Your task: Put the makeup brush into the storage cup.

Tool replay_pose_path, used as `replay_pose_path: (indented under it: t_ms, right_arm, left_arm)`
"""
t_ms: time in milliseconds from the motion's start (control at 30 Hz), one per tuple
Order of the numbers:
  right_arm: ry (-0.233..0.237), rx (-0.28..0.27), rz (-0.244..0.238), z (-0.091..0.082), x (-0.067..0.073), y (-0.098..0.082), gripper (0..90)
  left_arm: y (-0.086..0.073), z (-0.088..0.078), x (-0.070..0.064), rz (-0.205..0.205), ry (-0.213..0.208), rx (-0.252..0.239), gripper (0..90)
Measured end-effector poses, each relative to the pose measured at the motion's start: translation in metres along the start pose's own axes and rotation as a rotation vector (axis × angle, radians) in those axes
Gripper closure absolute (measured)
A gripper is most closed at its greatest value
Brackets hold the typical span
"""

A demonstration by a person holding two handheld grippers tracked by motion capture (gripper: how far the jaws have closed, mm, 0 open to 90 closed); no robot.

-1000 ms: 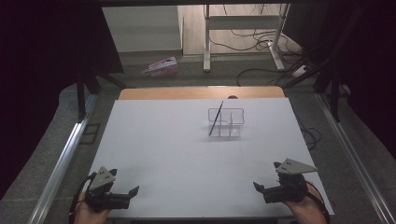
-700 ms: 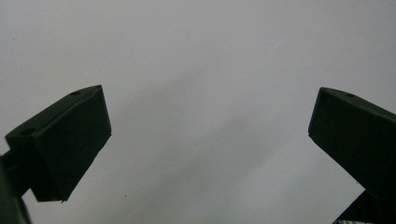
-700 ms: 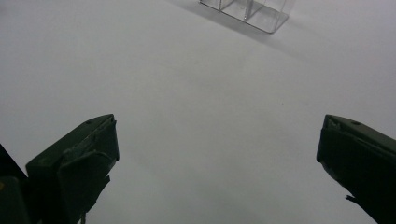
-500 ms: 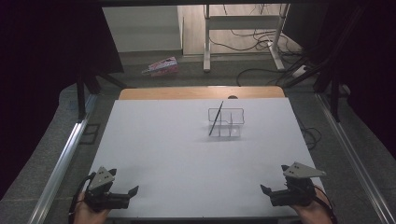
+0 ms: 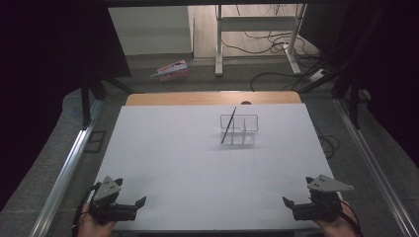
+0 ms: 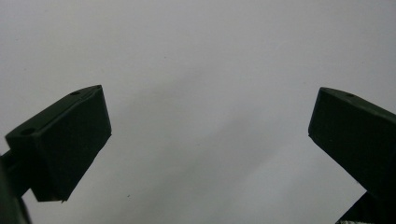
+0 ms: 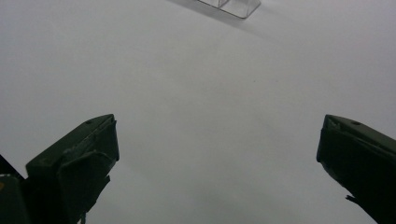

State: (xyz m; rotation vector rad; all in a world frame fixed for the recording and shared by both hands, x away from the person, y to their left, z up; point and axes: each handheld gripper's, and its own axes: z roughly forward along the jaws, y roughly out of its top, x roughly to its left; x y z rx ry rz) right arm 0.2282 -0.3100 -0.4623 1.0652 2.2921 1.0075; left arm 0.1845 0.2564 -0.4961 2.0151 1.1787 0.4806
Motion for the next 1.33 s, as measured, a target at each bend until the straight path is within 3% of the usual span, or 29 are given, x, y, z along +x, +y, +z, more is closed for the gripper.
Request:
replay_pose_path:
  t_ms: [733, 1333]
  right_arm:
    - [-0.068, 0.018, 0.031, -0.012, -0.013, -0.016, 0.0]
    - [-0.068, 0.061, 0.078, -0.009, -0.021, -0.028, 0.0]
  left_arm:
    - [0.0, 0.0, 0.001, -0.001, 0.002, 0.002, 0.0]
    - [0.0, 0.002, 0.0, -0.005, 0.001, 0.011, 0.0]
